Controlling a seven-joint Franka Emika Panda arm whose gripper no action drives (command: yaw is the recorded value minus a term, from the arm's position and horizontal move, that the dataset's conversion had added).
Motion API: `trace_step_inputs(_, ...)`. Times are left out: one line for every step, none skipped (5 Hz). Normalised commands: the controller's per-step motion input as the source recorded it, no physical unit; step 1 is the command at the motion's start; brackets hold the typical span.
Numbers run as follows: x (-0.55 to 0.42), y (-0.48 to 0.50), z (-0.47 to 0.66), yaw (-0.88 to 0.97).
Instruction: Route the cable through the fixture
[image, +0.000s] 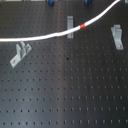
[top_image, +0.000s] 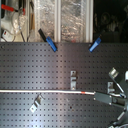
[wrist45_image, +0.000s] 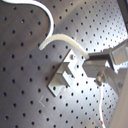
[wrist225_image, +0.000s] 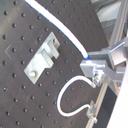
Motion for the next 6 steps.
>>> trace_step_inputs(-0.669,0.006,0.54,0.00)
trace_step_inputs(-0.026,0.001,0.01,0.00)
trace_step_inputs(-0.182,0.359,0.05,0.19)
trace_step_inputs(0.004,0.068,0.00,0.00)
trace_step_inputs(-0.278,0.026,0.19,0.04)
trace_step_inputs(-0.663,-0.115,0.47,0.19)
